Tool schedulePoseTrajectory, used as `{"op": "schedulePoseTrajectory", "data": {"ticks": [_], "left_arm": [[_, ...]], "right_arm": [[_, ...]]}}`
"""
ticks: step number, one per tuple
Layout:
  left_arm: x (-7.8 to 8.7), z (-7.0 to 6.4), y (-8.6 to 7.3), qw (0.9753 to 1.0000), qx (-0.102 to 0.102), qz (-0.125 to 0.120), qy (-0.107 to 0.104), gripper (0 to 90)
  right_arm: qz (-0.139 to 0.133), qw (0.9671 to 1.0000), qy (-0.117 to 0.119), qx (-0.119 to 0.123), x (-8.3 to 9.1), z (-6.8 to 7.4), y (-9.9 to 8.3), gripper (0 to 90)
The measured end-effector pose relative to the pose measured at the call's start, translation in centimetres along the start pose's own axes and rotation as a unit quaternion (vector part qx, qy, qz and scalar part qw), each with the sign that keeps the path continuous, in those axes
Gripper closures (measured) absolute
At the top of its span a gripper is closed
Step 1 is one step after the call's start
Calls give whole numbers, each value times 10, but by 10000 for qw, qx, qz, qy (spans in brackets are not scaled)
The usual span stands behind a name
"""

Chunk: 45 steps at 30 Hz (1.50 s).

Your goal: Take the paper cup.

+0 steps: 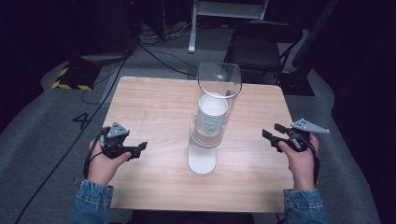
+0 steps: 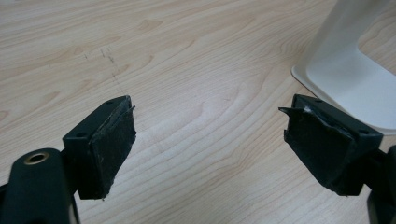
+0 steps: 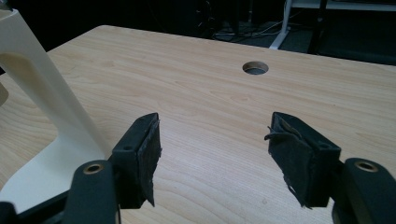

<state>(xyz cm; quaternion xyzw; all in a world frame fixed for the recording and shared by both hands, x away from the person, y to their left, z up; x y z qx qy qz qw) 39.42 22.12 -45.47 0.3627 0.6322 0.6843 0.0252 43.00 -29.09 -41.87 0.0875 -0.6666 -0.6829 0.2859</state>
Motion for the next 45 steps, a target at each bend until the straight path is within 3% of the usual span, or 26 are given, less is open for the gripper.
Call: {"op": "schedulePoseTrajectory", "data": {"ticks": [6, 9, 15, 21, 23, 25, 28, 30, 34, 37, 45], "left_arm": [[-3, 1, -2, 9998, -21, 174, 23, 191], [-2, 0, -3, 9999, 70, 144, 10, 191], [-5, -2, -5, 9997, 27, 238, -26, 194], [-7, -7, -3, 9997, -24, 212, -100, 222], [-5, -7, -3, 9998, 11, 171, -84, 226], [-2, -5, -3, 9998, 27, 171, -75, 224], [0, -4, -4, 9998, 5, 194, -55, 224], [1, -6, -5, 9998, 36, 196, -72, 224], [3, -5, -5, 9998, 31, 175, -88, 224], [6, -3, -5, 9999, 42, 147, -43, 224], [4, -4, -6, 9998, 78, 162, -86, 224]], "right_arm": [[16, 10000, -48, -59, 2, 1, -2, 267], [9, 10000, -94, -21, 0, 2, -2, 220], [55, 10000, 57, -30, -5, 10, -2, 179], [35, 9996, 252, 114, -7, 24, 2, 177], [60, 9993, 331, 168, -9, 31, 3, 177], [147, 9985, 361, 393, -12, 39, 4, 178], [239, 9960, 635, 587, -19, 55, 5, 181], [250, 9946, 813, 599, -23, 66, 6, 182], [216, 9948, 799, 588, -30, 82, 5, 194], [183, 9939, 964, 511, -34, 93, 6, 191], [384, 9857, 1528, 603, -45, 124, -6, 176]]}}
Point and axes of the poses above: each handheld gripper's, and its own axes: x roughly backward along the jaws, y roughly out of its top, z roughly to its left, the point moved 5 cm from there along -x, roughly forward along the jaws, and after that the axes turned 11 degrees about -z, right-handed, at the moved point
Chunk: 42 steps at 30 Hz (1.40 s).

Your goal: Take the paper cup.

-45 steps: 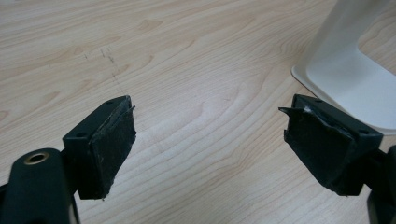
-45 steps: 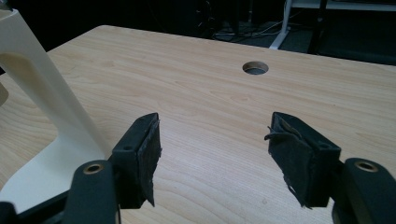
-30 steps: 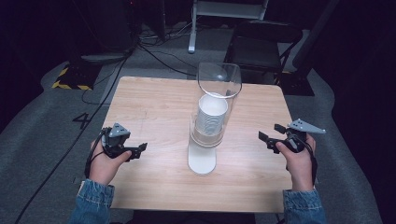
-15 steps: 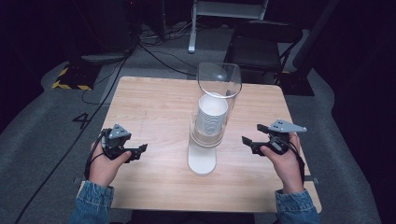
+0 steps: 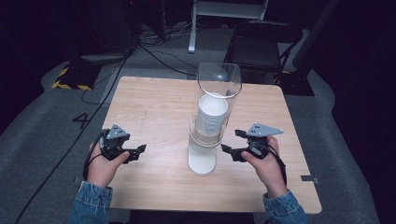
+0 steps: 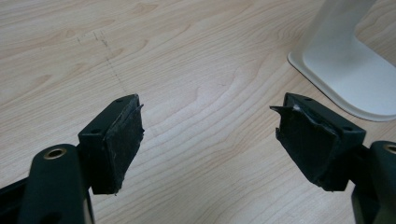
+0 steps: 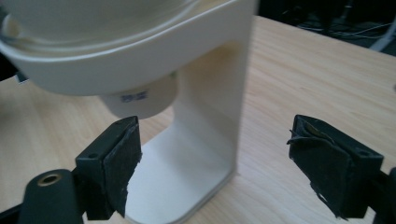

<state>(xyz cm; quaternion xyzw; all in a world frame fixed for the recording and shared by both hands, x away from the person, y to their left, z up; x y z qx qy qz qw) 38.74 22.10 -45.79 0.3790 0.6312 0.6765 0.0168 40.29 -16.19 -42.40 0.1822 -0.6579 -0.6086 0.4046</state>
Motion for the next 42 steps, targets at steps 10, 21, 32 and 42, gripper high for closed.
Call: {"op": "schedulePoseTrajectory", "data": {"ticks": [10, 21, 32, 42], "left_arm": [[0, 2, 0, 10000, 38, -11, 6, 221], [-3, 3, -3, 10000, 35, 56, 56, 188], [-7, 3, -6, 9999, 42, 125, 23, 186], [-10, 1, -9, 9998, 25, 212, -24, 186]], "right_arm": [[-307, 9982, 478, 191, -26, 31, -2, 159], [-840, 9958, 369, -45, -49, 35, -1, 166], [-1141, 9923, 396, 270, -59, 41, 1, 315], [-1106, 9931, 342, 177, -57, 43, -3, 339]]}}
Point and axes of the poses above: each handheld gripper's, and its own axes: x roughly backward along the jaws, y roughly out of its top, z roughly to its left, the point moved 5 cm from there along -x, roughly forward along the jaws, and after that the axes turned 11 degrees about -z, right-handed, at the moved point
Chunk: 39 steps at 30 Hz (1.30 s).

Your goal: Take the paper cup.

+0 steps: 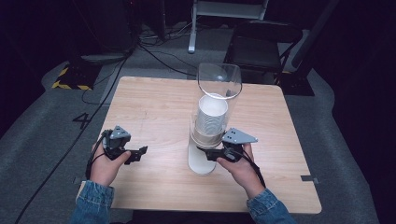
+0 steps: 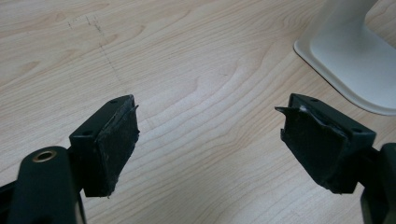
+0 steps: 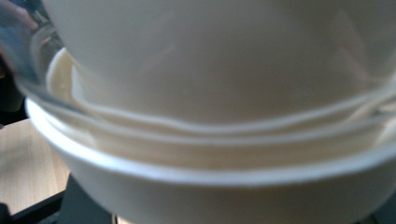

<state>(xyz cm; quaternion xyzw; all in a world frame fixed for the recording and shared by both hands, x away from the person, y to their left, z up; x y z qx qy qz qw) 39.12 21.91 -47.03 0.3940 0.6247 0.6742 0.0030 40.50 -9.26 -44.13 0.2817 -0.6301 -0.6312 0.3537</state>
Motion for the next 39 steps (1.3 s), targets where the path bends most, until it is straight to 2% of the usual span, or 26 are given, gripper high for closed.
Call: {"op": "schedulePoseTrajectory", "data": {"ticks": [8, 11, 25, 29, 33, 39], "left_arm": [[-1, -1, 0, 10000, -26, 3, -25, 186], [-1, -2, 0, 10000, 4, -12, -27, 186], [-2, -3, -1, 10000, -4, 1, -49, 186], [-2, -5, 0, 9999, 31, -22, -120, 186], [-2, -4, 0, 9999, 20, -16, -116, 186], [-2, -3, 0, 9999, 24, 1, -118, 186]], "right_arm": [[157, 9999, -36, 5, -1, 0, -8, 340], [320, 9995, -33, -3, -3, 0, -18, 342], [311, 9995, -63, 24, -2, 1, -22, 347], [332, 9994, -71, 25, -1, 1, -22, 346], [316, 9993, -109, 152, -1, 0, -20, 331], [301, 9994, -87, 167, -1, 2, -15, 282]]}}
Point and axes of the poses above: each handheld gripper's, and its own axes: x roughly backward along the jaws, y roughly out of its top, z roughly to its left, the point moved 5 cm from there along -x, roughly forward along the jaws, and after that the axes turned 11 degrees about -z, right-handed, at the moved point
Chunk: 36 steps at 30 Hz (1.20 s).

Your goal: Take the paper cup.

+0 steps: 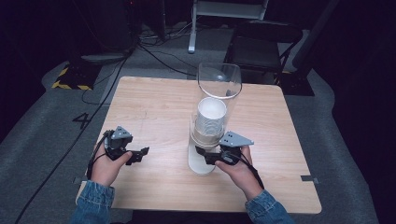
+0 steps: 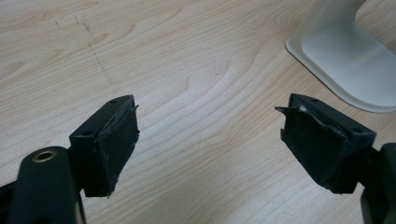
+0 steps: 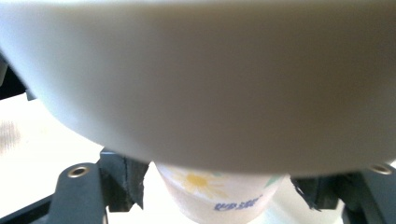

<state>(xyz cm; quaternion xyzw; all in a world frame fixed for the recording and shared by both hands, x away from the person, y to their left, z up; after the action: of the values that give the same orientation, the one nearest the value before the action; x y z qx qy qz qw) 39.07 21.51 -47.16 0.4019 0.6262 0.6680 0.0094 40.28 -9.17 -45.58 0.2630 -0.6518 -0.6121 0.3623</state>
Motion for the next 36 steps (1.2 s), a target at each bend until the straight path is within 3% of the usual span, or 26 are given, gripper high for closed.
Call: {"op": "schedulePoseTrajectory", "data": {"ticks": [7, 23, 36], "left_arm": [[-2, -1, -1, 10000, -5, 38, 0, 186], [-3, -2, -2, 10000, -22, 68, -14, 186], [-4, -2, -3, 10000, -17, 66, -18, 186]], "right_arm": [[-222, 9996, -82, -167, 3, -2, 10, 288], [-54, 9996, -161, -223, 6, 1, 6, 331], [-119, 9993, -174, -305, 7, 3, 4, 331]]}}
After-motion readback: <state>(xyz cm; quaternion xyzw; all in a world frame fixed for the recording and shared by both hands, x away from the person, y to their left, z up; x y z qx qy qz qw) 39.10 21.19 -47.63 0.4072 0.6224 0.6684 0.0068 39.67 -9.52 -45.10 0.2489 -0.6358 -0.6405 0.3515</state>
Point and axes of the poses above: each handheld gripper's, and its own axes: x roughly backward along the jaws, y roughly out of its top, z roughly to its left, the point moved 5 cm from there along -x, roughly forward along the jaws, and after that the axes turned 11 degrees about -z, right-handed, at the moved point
